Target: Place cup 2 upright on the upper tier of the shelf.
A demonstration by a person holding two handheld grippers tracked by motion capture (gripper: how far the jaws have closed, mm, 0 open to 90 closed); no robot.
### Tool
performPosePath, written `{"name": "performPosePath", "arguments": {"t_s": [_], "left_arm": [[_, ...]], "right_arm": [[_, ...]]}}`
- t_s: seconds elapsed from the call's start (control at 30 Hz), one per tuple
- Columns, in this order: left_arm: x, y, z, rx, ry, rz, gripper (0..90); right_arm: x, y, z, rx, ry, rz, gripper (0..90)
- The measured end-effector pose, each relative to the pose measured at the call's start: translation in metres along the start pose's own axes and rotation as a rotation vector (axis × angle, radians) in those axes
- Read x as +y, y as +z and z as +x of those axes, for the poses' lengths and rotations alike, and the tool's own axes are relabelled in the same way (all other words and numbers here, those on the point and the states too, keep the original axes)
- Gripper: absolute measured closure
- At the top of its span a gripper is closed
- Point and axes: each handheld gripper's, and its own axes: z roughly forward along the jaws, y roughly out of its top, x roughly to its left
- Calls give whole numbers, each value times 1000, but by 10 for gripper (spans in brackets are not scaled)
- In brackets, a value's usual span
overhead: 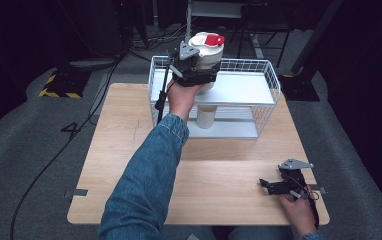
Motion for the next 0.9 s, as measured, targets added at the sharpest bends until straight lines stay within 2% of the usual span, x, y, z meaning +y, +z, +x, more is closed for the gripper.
{"name": "performPosePath", "arguments": {"t_s": [0.2,0.6,0.9], "left_arm": [[-2,15,-3,13,19,14,135],[-10,35,-4,30,-31,5,135],[-13,42,-9,40,-23,28,134]], "right_arm": [[0,0,0,0,0,0,3],[0,0,0,3,-5,-1,6],[0,0,0,4,-7,-2,6]]}}
